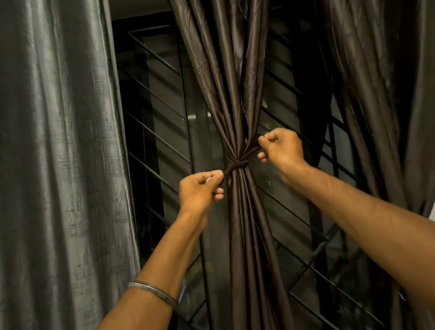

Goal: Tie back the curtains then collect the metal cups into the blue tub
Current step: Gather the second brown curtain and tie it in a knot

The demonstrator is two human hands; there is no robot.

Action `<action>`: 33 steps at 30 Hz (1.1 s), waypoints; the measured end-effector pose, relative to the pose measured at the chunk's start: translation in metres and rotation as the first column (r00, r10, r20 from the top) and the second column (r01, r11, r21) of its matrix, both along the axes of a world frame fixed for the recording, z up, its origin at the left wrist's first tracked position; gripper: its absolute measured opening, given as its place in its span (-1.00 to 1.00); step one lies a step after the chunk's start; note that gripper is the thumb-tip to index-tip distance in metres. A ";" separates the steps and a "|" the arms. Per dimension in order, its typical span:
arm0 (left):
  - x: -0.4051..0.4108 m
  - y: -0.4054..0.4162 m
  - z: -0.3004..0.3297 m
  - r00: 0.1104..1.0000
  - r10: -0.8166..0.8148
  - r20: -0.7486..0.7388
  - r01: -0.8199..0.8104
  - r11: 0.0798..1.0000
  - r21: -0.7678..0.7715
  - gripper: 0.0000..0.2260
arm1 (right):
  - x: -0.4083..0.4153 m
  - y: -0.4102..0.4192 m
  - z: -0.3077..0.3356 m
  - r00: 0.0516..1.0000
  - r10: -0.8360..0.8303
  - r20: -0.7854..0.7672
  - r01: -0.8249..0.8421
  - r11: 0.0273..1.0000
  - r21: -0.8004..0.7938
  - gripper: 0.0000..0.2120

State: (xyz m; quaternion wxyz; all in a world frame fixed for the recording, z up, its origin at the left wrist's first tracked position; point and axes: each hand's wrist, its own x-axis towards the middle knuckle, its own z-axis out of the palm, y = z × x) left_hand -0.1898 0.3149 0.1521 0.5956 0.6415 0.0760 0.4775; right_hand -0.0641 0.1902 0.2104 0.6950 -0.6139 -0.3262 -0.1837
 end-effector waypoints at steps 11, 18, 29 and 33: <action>-0.010 0.013 -0.005 0.999 0.000 0.046 0.000 1.000 -0.001 -0.95 | -0.001 0.007 -0.001 0.973 0.189 -0.132 -0.168 0.973 0.157 -0.88; 0.010 0.007 -0.045 0.968 -0.249 0.026 0.249 0.969 -0.008 -0.52 | -0.004 0.010 -0.025 0.826 0.521 -0.214 -0.557 0.814 -0.164 -0.21; 0.067 -0.018 -0.090 0.996 -0.057 -0.069 0.073 0.963 0.259 -0.64 | -0.024 0.067 -0.077 0.998 0.068 -0.011 -0.068 0.938 -0.340 -0.68; 0.074 -0.012 -0.100 0.995 -0.045 -0.094 0.071 0.955 0.289 -0.71 | -0.024 0.069 -0.090 0.995 0.102 0.020 -0.091 0.945 -0.313 -0.71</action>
